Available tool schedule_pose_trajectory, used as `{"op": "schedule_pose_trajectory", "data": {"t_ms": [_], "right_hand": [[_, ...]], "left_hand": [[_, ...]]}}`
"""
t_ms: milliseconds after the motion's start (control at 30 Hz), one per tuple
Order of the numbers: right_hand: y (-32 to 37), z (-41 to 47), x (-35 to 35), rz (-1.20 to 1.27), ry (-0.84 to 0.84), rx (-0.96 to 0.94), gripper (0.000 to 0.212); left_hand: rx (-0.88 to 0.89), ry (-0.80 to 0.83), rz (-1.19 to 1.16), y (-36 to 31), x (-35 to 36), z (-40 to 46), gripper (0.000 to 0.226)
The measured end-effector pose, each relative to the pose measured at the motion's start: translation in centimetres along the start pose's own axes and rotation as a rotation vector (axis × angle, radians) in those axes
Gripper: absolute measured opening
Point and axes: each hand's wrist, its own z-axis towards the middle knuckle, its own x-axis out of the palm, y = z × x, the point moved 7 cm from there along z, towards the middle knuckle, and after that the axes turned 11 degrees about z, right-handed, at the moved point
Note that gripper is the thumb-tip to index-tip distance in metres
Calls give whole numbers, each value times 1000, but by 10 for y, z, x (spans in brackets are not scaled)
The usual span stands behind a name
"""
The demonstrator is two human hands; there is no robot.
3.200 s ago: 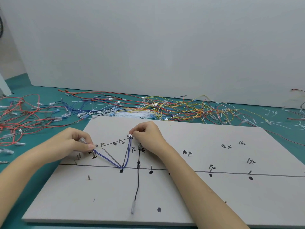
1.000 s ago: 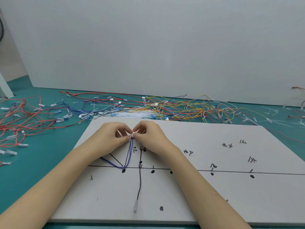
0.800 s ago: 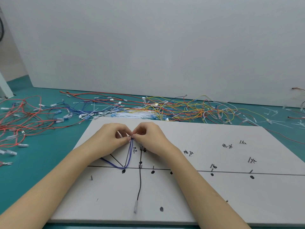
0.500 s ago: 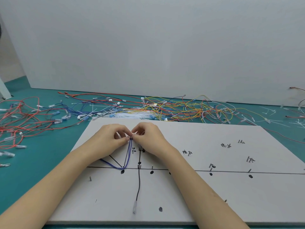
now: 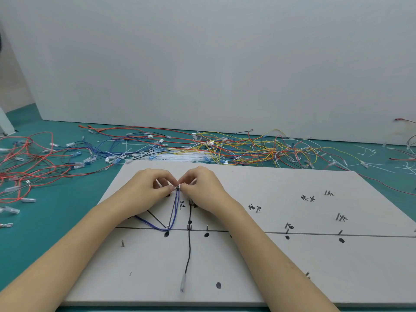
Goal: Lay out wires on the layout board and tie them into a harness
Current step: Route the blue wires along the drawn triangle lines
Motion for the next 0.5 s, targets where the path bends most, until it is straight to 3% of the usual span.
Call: {"op": "schedule_pose_trajectory", "data": {"t_ms": [500], "right_hand": [[-2,1,1,15,9,25,20]], "left_hand": [[6,-15,3,0,1,1,19]]}}
